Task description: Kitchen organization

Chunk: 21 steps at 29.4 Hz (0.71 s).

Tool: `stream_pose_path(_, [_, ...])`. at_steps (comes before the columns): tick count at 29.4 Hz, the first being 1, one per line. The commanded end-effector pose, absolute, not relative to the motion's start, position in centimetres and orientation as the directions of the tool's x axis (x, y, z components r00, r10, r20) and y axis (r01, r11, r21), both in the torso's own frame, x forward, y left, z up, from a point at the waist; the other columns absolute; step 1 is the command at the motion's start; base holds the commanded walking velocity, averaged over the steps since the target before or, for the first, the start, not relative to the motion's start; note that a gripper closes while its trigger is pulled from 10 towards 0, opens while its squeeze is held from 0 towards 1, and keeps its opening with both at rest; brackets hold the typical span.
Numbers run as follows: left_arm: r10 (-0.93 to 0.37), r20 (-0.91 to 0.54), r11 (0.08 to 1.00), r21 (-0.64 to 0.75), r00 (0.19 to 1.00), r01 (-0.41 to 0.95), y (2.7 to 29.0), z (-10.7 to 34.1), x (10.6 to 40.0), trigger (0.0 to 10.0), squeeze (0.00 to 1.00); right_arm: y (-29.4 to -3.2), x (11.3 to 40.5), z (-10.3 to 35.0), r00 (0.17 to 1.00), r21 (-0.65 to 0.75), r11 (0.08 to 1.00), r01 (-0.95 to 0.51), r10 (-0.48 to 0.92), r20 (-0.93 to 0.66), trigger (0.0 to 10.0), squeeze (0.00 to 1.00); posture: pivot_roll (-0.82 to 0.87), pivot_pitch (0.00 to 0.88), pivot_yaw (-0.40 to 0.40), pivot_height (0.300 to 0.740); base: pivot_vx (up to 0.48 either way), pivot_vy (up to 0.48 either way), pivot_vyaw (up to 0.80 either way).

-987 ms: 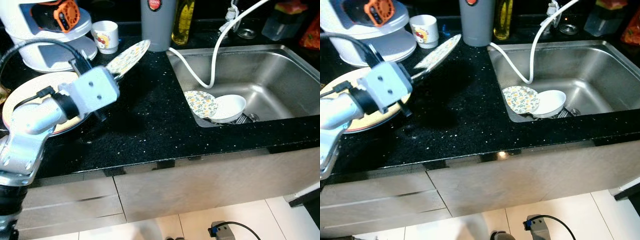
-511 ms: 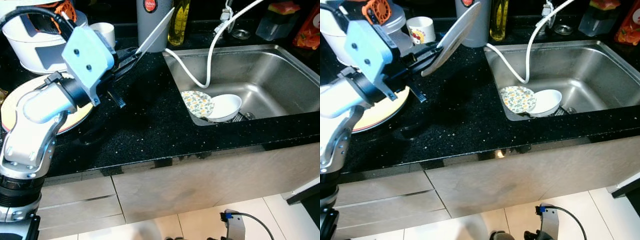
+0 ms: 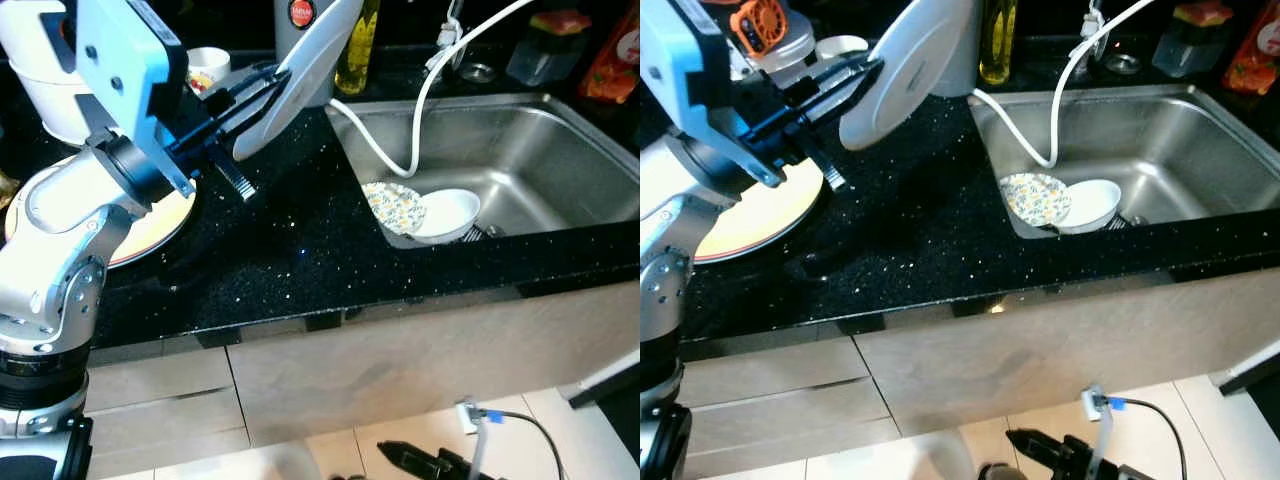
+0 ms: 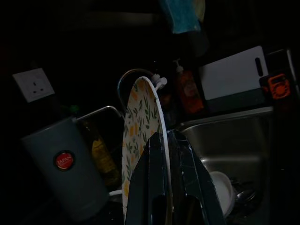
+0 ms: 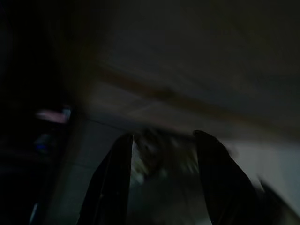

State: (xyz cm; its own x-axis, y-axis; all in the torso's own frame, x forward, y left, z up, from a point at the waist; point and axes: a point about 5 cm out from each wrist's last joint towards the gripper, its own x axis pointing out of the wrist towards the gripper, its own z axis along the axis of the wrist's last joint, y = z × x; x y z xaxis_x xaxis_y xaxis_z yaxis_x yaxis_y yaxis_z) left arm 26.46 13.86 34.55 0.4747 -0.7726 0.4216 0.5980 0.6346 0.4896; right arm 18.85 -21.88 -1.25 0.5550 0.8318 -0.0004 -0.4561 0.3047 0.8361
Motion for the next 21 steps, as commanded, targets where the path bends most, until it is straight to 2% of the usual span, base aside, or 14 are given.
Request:
stream_pose_path(1, [-0.775, 0.443, 0.631, 0.494, 0.451, 0.599, 13.7, 35.1, 25.9, 0.0, 0.00, -21.5, 19.3, 0.2, 0.515, 0.822, 0.207, -0.531, 0.849, 0.119, 10.0, 0.00, 0.07, 0.074, -0.040, 0.740, 0.000, 0.000, 0.00])
stream_pose_path(3, [-0.777, 0.445, 0.627, 0.487, 0.445, 0.608, 13.7, 35.1, 25.9, 0.0, 0.00, -21.2, 19.7, 1.4, 0.481, 0.801, 0.148, -0.580, 0.855, 0.191, 10.0, 0.00, 0.07, 0.074, -0.039, 0.740, 0.000, 0.000, 0.00])
stream_pose_path(6, [-0.778, 0.445, 0.626, 0.482, 0.443, 0.613, 13.7, 35.1, 25.9, 0.0, 0.00, -20.9, 19.9, 2.2, 0.447, 0.783, 0.108, -0.612, 0.864, 0.230, 10.0, 0.00, 0.07, 0.076, -0.034, 0.740, 0.000, 0.000, 0.00])
stream_pose_path(7, [-0.778, 0.448, 0.624, 0.476, 0.440, 0.620, 13.6, 35.1, 25.8, 0.0, 0.00, -20.4, 20.1, 3.2, 0.399, 0.756, 0.063, -0.652, 0.876, 0.271, 10.0, 0.00, 0.07, 0.076, -0.031, 0.740, 0.000, 0.000, 0.00])
stream_pose_path(8, [-0.778, 0.448, 0.624, 0.476, 0.440, 0.620, 13.6, 35.1, 25.8, 0.0, 0.00, -20.4, 20.1, 3.2, 0.399, 0.756, 0.063, -0.652, 0.876, 0.271, 10.0, 0.00, 0.07, 0.076, -0.031, 0.740, 0.000, 0.000, 0.00])
stream_pose_path(9, [-0.779, 0.451, 0.623, 0.469, 0.436, 0.626, 13.6, 35.2, 25.8, 0.0, 0.00, -19.8, 20.3, 4.3, 0.345, 0.722, 0.016, -0.692, 0.885, 0.311, 10.0, 0.00, 0.07, 0.076, -0.031, 0.740, 0.000, 0.000, 0.00])
stream_pose_path(10, [-0.779, 0.451, 0.623, 0.469, 0.436, 0.626, 13.6, 35.2, 25.8, 0.0, 0.00, -19.8, 20.3, 4.3, 0.345, 0.722, 0.016, -0.692, 0.885, 0.311, 10.0, 0.00, 0.07, 0.076, -0.031, 0.740, 0.000, 0.000, 0.00])
stream_pose_path(11, [-0.780, 0.457, 0.619, 0.459, 0.428, 0.637, 13.6, 35.3, 25.8, 0.0, 0.00, -19.1, 20.6, 5.9, 0.275, 0.674, -0.044, -0.737, 0.892, 0.359, 10.0, 0.00, 0.07, 0.075, -0.026, 0.740, 0.000, 0.000, 0.00])
stream_pose_path(12, [-0.780, 0.457, 0.619, 0.459, 0.428, 0.637, 13.6, 35.3, 25.8, 0.0, 0.00, -19.1, 20.6, 5.9, 0.275, 0.674, -0.044, -0.737, 0.892, 0.359, 10.0, 0.00, 0.07, 0.075, -0.026, 0.740, 0.000, 0.000, 0.00])
stream_pose_path(14, [-0.782, 0.470, 0.609, 0.437, 0.410, 0.662, 13.5, 35.5, 25.7, 0.0, 0.00, -17.6, 20.9, 9.3, 0.140, 0.567, -0.167, -0.806, 0.878, 0.458, 10.0, 0.00, 0.07, 0.076, -0.021, 0.740, 0.000, 0.000, 0.00])
stream_pose_path(15, [-0.782, 0.470, 0.609, 0.437, 0.410, 0.662, 13.5, 35.5, 25.7, 0.0, 0.00, -17.6, 20.9, 9.3, 0.140, 0.567, -0.167, -0.806, 0.878, 0.458, 10.0, 0.00, 0.07, 0.076, -0.021, 0.740, 0.000, 0.000, 0.00])
stream_pose_path(17, [-0.781, 0.483, 0.603, 0.417, 0.397, 0.680, 13.4, 35.7, 25.6, 0.0, 0.00, -16.5, 21.3, 12.6, 0.040, 0.457, -0.258, -0.852, 0.837, 0.546, 10.0, 0.00, 0.07, 0.074, -0.024, 0.740, 0.000, 0.000, 0.00])
stream_pose_path(21, [-0.779, 0.487, 0.602, 0.407, 0.394, 0.687, 13.3, 35.8, 25.7, 0.0, 0.00, -15.7, 21.7, 15.1, -0.015, 0.374, -0.295, -0.879, 0.802, 0.597, 10.0, 0.00, 0.07, 0.074, -0.025, 0.740, 0.000, 0.000, 0.00])
